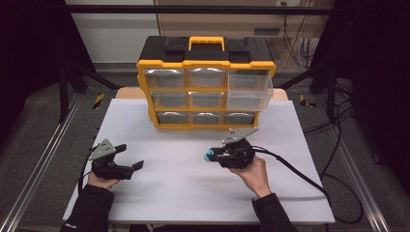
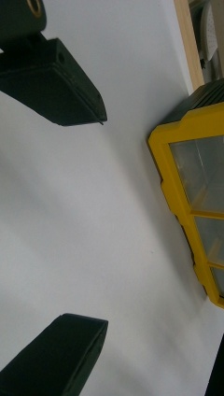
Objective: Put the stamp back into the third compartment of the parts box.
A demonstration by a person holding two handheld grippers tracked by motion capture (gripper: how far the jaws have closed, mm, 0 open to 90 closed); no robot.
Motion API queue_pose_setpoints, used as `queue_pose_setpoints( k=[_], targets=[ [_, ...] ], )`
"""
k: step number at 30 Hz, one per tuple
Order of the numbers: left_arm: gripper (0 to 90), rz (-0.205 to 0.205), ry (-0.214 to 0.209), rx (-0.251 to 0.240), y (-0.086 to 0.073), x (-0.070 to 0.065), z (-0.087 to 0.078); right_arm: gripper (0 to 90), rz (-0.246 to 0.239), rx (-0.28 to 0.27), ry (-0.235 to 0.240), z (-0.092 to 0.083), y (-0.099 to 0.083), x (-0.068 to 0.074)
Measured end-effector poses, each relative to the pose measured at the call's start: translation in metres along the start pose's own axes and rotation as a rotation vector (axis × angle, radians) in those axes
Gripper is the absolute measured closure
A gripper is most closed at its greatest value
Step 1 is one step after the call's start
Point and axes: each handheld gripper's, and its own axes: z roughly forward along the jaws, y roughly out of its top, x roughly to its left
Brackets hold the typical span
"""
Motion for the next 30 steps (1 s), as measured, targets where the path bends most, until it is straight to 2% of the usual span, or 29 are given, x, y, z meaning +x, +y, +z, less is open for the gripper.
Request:
queue_pose_setpoints(
  k=[30],
  targets=[
    [2.1,-0.001,0.004,-0.007,0.0,0.0,-0.001,72.8,-0.004,-0.078,-0.063,-0.062,0.006,-0.007]
  ],
)
